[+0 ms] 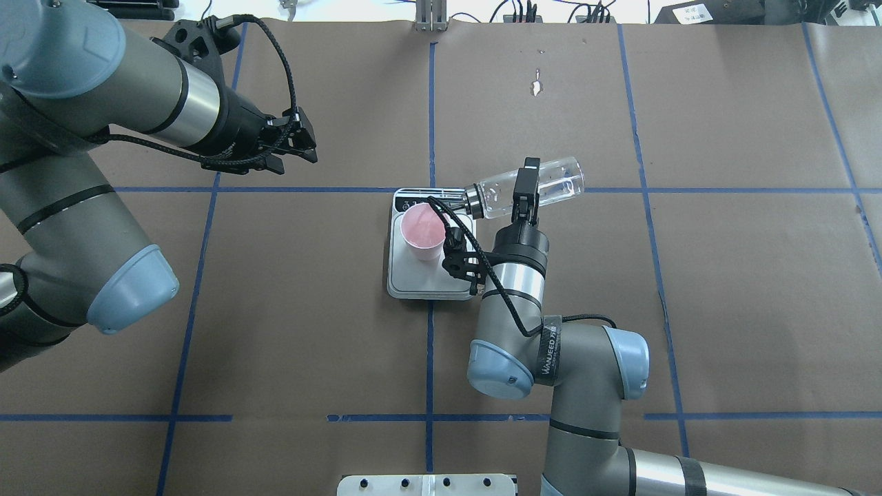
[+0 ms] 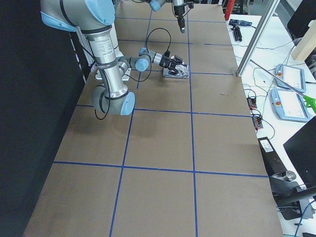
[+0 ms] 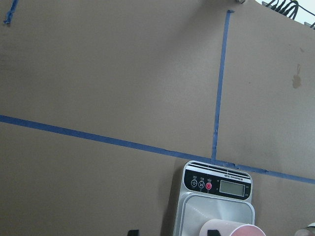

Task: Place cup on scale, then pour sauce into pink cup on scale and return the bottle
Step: 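Tilt the bottle with the right gripper to pour into the cup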

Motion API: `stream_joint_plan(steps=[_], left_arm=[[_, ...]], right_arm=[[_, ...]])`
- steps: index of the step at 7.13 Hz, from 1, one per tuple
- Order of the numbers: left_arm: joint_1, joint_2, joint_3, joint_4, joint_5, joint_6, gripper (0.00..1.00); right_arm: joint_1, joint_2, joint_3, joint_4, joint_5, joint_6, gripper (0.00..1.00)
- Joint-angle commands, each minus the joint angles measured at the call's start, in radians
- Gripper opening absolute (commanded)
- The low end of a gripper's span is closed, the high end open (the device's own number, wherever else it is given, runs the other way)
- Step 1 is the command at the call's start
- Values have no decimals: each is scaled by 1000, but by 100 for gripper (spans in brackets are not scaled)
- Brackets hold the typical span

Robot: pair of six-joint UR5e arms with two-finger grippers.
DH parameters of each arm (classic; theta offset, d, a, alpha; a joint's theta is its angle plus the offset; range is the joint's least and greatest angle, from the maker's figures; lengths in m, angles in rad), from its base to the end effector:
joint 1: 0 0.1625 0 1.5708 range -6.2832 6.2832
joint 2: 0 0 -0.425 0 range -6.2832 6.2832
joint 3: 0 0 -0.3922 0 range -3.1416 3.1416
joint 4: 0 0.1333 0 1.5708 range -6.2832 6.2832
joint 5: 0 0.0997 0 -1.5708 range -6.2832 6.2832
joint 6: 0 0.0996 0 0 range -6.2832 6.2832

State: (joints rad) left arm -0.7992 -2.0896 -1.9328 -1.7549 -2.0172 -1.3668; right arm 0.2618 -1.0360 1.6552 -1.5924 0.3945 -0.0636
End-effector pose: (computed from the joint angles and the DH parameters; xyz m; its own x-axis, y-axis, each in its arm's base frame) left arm 0.3448 -0.4839 0.1854 0.4085 -0.1579 -0.8990 0.3068 0.9514 -0.0277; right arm -0.5598 -0.3832 0.2761 0.5492 -0.2499 -0.7974 0.8351 0.1985 0.5130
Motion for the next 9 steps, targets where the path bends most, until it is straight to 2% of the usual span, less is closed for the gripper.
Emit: stream_joint_plan(steps=[1, 7, 9], left_arm=[[2, 0, 0, 0, 0, 0, 56], [2, 0, 1, 0, 0, 0, 56], [3, 0, 1, 0, 0, -2, 56]], right_arm=[[0, 1, 0, 2, -13, -54, 0], [0, 16, -6, 2, -46, -183, 0], [0, 17, -5, 8, -46, -164, 0]])
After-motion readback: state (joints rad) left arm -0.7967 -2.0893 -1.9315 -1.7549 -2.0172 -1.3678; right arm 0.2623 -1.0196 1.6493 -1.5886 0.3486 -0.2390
